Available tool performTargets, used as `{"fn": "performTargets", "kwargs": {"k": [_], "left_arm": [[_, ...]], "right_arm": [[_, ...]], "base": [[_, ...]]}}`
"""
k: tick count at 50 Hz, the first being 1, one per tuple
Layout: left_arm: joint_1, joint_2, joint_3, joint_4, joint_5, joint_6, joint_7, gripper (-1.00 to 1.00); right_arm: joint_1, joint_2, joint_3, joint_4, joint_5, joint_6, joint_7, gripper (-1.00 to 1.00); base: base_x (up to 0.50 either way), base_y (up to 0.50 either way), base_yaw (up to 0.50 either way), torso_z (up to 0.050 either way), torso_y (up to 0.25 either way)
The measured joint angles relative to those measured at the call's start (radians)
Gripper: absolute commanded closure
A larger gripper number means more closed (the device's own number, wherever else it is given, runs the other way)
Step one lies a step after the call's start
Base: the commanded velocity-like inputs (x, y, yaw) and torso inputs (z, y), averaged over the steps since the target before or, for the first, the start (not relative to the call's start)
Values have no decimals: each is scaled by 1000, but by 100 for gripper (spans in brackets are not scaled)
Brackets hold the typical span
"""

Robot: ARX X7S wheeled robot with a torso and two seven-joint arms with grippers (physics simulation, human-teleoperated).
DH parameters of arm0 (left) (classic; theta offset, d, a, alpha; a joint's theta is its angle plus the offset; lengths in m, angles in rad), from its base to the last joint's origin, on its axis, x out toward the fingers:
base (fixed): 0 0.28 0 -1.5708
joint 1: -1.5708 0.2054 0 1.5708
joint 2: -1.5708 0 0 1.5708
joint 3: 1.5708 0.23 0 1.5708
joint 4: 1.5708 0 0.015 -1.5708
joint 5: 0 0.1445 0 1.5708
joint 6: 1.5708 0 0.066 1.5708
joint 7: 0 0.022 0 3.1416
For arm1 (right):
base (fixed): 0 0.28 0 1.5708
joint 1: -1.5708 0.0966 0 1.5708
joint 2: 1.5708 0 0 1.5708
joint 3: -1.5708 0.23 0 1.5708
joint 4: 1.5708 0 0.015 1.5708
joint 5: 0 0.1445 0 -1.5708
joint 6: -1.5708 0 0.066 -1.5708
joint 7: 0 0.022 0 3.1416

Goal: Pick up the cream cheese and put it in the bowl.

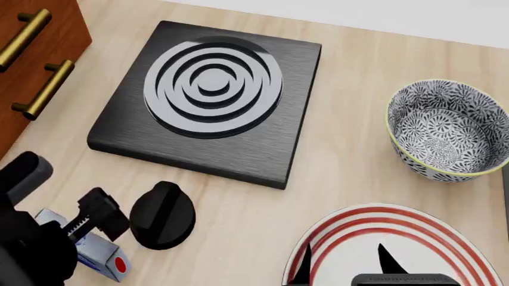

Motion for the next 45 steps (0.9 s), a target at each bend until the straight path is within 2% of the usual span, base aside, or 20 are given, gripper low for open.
{"fn": "performTargets", "kwargs": {"k": [1,2,26,45], "left_arm": [[0,-1,1,-1,1,1,0,-100],[1,-1,2,-3,1,2,-1,100],[20,-10,11,43,-3,27,-5,100],[59,-54,15,238,33,52,-38,100]], "right_arm": [[0,0,-1,0,0,0,0,-100],[0,0,-2,0,-1,1,1,-100],[0,6,-5,-4,3,0,6,-100],[-2,7,-7,4,5,-8,6,-100]], "base": [[0,0,0,0,0],[0,0,0,0,0],[0,0,1,0,0],[0,0,0,0,0]]}}
